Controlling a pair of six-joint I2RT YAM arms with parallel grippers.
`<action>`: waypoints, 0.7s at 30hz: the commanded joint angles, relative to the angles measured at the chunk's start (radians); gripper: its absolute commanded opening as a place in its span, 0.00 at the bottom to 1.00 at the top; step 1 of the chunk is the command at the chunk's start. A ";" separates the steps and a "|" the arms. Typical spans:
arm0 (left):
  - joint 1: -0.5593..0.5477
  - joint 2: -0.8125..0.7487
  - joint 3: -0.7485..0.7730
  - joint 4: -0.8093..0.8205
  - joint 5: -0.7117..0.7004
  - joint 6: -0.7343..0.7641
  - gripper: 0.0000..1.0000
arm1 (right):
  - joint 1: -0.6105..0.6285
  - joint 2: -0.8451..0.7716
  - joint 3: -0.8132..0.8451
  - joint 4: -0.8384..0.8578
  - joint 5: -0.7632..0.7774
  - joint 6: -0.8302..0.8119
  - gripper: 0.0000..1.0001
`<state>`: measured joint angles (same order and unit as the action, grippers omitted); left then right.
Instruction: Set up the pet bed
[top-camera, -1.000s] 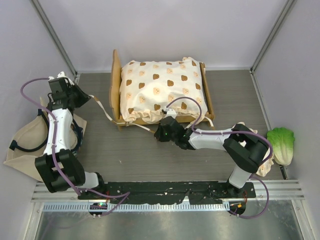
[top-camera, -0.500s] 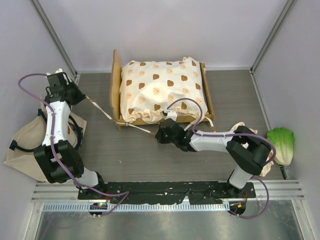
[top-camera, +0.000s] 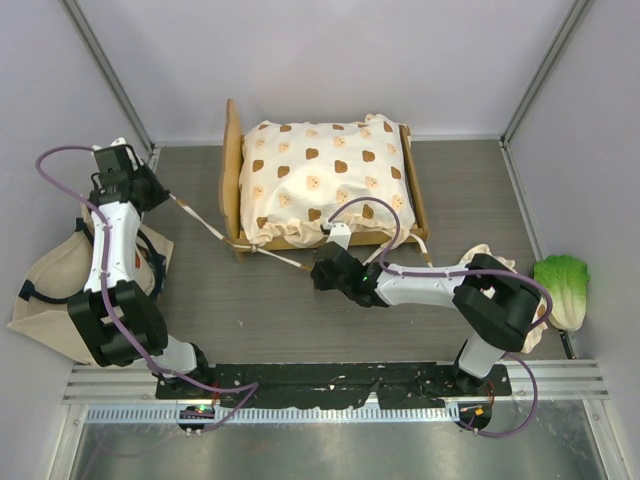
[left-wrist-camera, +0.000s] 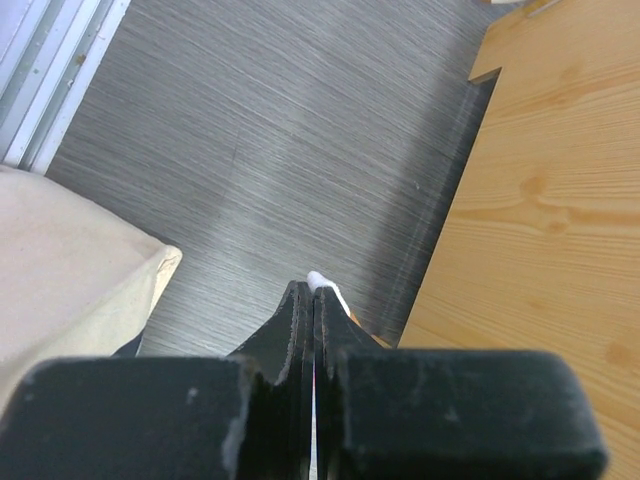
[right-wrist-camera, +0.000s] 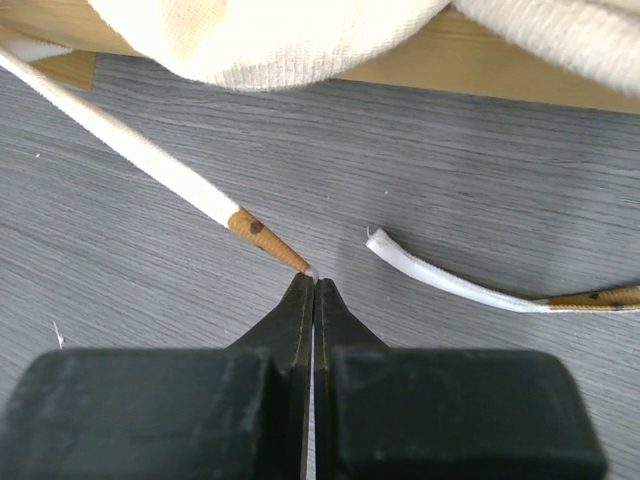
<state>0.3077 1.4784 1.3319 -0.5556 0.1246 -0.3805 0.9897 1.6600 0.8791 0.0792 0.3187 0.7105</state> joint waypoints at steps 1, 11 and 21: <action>0.010 -0.006 0.062 0.049 -0.010 0.022 0.00 | 0.000 -0.031 0.026 -0.073 0.085 -0.013 0.01; -0.035 -0.125 0.038 -0.018 0.170 0.015 0.35 | 0.012 -0.095 0.021 0.090 -0.185 -0.095 0.39; -0.048 -0.289 0.046 -0.095 0.236 0.000 0.85 | 0.014 -0.341 -0.017 -0.005 0.008 -0.106 0.46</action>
<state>0.2726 1.2396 1.3392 -0.6128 0.2928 -0.3759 1.0050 1.4136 0.8581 0.0990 0.1932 0.6304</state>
